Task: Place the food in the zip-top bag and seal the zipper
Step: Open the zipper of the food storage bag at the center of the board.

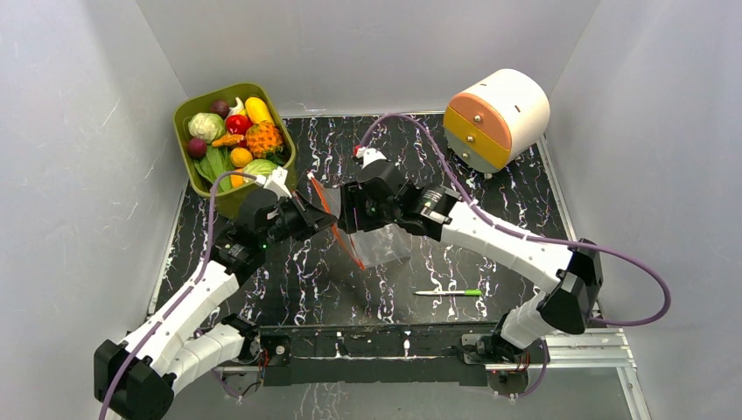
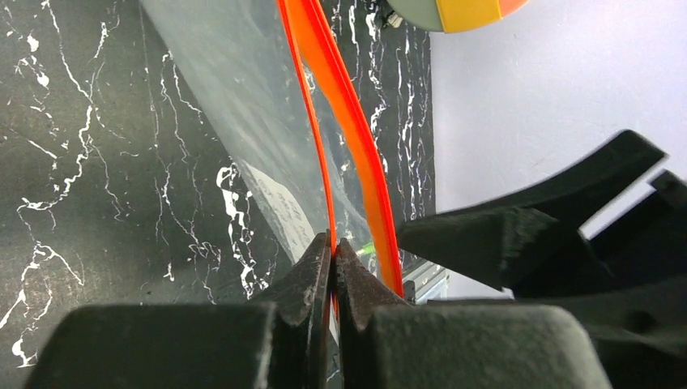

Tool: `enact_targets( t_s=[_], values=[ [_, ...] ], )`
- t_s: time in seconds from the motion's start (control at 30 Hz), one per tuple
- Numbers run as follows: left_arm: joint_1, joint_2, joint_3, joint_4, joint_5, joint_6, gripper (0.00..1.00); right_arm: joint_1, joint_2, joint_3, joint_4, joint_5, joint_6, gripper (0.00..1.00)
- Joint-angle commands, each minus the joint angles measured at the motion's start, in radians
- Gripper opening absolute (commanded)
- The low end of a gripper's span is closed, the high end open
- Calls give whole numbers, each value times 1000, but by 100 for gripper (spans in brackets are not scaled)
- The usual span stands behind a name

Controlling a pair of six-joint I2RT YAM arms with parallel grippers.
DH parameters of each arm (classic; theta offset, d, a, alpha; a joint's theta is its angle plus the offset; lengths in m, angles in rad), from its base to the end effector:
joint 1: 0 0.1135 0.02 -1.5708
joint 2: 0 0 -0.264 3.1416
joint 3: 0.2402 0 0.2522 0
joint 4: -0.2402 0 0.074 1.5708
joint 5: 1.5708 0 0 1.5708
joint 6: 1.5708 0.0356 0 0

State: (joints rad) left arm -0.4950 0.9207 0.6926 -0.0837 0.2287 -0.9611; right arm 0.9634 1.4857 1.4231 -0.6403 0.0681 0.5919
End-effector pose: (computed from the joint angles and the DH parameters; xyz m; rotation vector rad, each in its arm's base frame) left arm 0.1861 -0.1096 0.2934 -0.3074 2.0394 -1.1723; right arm 0.1900 0.2691 0.3503 -0.4030 2.3480 0.7167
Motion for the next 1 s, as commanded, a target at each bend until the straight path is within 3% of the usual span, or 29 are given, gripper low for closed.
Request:
enact_targets(
  t_s=[0.0, 0.27, 0.37, 0.53, 0.77, 0.97],
  values=[
    [-5, -30, 56, -14, 32, 15, 0, 2, 34, 80, -29, 85, -34, 50],
    [-5, -22, 104, -47, 62, 51, 0, 2, 130, 176, -67, 193, -78, 31],
    [-5, -29, 131, -79, 58, 68, 0, 2, 117, 195, -105, 310, -96, 16],
    [-5, -31, 261, -343, -117, 142, 0, -57, 63, 223, -201, 493, -91, 0],
    [-5, 66, 422, -536, -176, 288, 0, -141, -40, 138, -236, 537, -61, 0],
    [-5, 143, 437, -549, -117, 345, 0, -140, -71, 124, -149, 261, -37, 0]
  ],
)
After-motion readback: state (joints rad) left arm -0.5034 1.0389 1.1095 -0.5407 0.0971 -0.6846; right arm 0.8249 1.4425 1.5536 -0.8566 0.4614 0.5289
